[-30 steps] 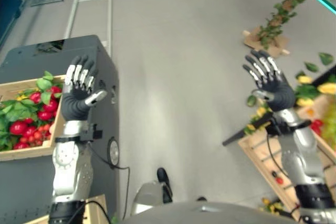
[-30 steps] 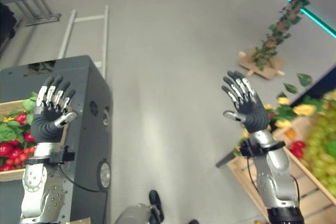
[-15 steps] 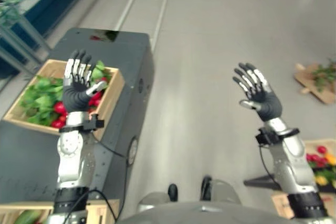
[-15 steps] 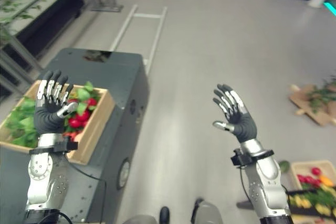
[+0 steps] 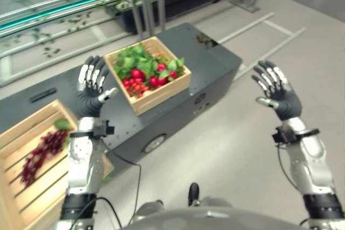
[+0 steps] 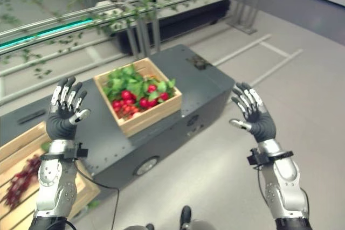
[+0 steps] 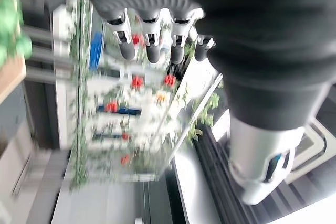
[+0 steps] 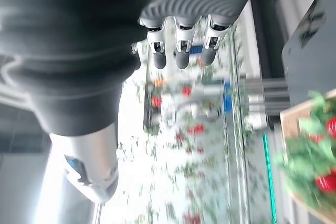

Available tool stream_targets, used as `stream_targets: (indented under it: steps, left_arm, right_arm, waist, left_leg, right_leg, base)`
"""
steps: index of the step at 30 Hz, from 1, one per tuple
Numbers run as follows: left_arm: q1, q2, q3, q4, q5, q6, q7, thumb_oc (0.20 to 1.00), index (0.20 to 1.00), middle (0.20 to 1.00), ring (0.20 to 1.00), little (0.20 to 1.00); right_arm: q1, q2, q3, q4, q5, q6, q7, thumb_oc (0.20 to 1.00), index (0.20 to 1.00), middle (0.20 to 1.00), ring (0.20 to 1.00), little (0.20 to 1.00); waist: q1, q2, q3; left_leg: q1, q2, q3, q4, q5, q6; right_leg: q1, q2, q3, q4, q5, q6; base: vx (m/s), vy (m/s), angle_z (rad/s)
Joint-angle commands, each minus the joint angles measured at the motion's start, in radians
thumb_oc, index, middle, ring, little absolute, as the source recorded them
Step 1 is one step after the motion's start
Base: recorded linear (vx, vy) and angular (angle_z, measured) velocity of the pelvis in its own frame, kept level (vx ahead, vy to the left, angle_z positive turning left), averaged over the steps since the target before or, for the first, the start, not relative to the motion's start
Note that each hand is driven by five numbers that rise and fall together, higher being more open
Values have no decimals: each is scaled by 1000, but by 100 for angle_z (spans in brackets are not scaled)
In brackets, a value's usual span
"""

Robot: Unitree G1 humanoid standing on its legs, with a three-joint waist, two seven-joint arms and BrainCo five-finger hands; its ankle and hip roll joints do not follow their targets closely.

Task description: Pick up the fruits from the basket on one side to the basket on the other side

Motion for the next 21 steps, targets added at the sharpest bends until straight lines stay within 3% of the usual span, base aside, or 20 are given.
stream_targets:
  steps: [1, 3, 4, 6, 7, 8, 13, 21]
  left_arm:
    - [-13, 60, 28, -58, 0, -34, 1, 1000, 1000, 1000, 1000, 1000]
    - [-8, 55, 44, -67, 1, -37, 3, 1000, 1000, 1000, 1000, 1000]
    - [-7, 56, 47, -71, -1, -38, 2, 1000, 1000, 1000, 1000, 1000]
    - [-9, 57, 47, -71, 0, -40, 3, 1000, 1000, 1000, 1000, 1000]
    - [-17, 59, 38, -70, -5, -39, 2, 1000, 1000, 1000, 1000, 1000]
    - [-21, 63, 31, -69, -2, -38, 4, 1000, 1000, 1000, 1000, 1000]
    - [-18, 72, 32, -80, 15, -27, 4, 1000, 1000, 1000, 1000, 1000]
    - [13, 85, 59, -95, 36, -16, 8, 1000, 1000, 1000, 1000, 1000]
  right_arm:
    - [-21, -7, -37, -72, 11, -57, -14, 1000, 1000, 1000, 1000, 1000]
    - [-13, 4, -41, -75, 13, -57, -8, 1000, 1000, 1000, 1000, 1000]
    - [-10, 14, -40, -70, 14, -63, -11, 1000, 1000, 1000, 1000, 1000]
    - [-10, 15, -39, -73, 17, -64, -9, 1000, 1000, 1000, 1000, 1000]
    - [-8, 25, -38, -71, 24, -65, -15, 1000, 1000, 1000, 1000, 1000]
    - [-5, 30, -40, -71, 24, -73, -22, 1000, 1000, 1000, 1000, 1000]
    - [2, 57, -47, -55, -5, -71, -41, 1000, 1000, 1000, 1000, 1000]
    - [-12, 93, -41, -38, -55, -65, -74, 1000, 1000, 1000, 1000, 1000]
  waist:
    - [-10, -22, -35]
    - [-20, -25, -48]
    - [-32, -23, -58]
    - [-39, -18, -60]
    - [-47, 0, -74]
    - [-51, 6, -76]
    - [-29, 4, -89]
    - [19, 2, -81]
  left_leg:
    - [-43, 29, 57, 31, 39, -39]
    - [-9, 55, 143, 46, 21, -38]
    - [28, 85, 224, 52, 14, -48]
    - [47, 93, 249, 45, 13, -53]
    - [91, 93, 263, 22, -25, -64]
    - [87, 91, 279, -12, -15, -63]
    - [106, 66, 263, -116, 8, -46]
    - [106, -2, 216, -152, 1, 2]
  right_leg:
    - [114, -58, -53, -19, -99, 165]
    - [119, -68, -103, -30, -95, 162]
    - [129, -74, -156, -37, -96, 159]
    - [135, -75, -184, -41, -98, 158]
    - [144, -68, -212, -33, -121, 161]
    - [145, -70, -226, -30, -115, 165]
    - [164, -95, -258, -40, -77, 185]
    - [162, -155, -273, -39, -24, 220]
  base:
    - [-104, -52, 69]
    - [-68, -13, 73]
    - [-82, 18, 84]
    - [-30, 40, 94]
    - [14, 97, 93]
    - [31, 125, 113]
    - [10, 169, 65]
    - [-23, 213, 29]
